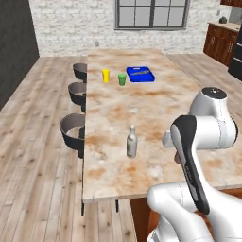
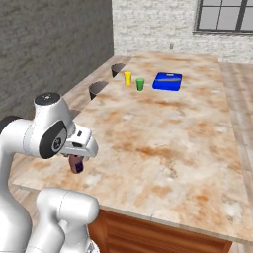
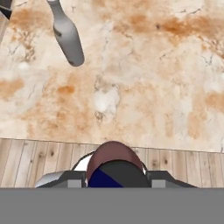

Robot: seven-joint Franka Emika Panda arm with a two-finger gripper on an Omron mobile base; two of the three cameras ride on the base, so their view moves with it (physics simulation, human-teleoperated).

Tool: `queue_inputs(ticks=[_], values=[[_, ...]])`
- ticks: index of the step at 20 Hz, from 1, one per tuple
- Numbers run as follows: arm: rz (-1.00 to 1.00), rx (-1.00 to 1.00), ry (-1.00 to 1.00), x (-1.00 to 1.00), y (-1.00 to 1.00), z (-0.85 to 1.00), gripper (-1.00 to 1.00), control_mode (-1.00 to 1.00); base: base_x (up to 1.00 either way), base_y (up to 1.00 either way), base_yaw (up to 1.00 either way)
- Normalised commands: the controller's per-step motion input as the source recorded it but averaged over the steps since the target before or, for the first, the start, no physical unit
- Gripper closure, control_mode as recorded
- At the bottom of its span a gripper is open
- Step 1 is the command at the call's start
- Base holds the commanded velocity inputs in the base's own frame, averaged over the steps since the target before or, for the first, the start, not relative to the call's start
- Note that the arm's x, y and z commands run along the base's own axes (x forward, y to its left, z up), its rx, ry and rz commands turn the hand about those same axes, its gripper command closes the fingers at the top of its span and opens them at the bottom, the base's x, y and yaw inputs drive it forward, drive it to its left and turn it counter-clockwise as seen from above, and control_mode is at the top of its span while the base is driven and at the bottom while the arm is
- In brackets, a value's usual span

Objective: Place the drinks on the dining counter in a tight cluster.

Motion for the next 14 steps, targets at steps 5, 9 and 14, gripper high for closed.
queue_inputs(ticks=[5, 9, 14], values=[[0.0, 0.0, 0.0, 0.0, 0.0, 0.0, 1.0, 1.0, 0.0, 0.0, 0.0], [0.0, 0.0, 0.0, 0.0, 0.0, 0.0, 1.0, 1.0, 0.0, 0.0, 0.0], [0.06, 0.0, 0.0, 0.36, 0.0, 0.0, 1.0, -1.0, 0.0, 0.0, 0.0]])
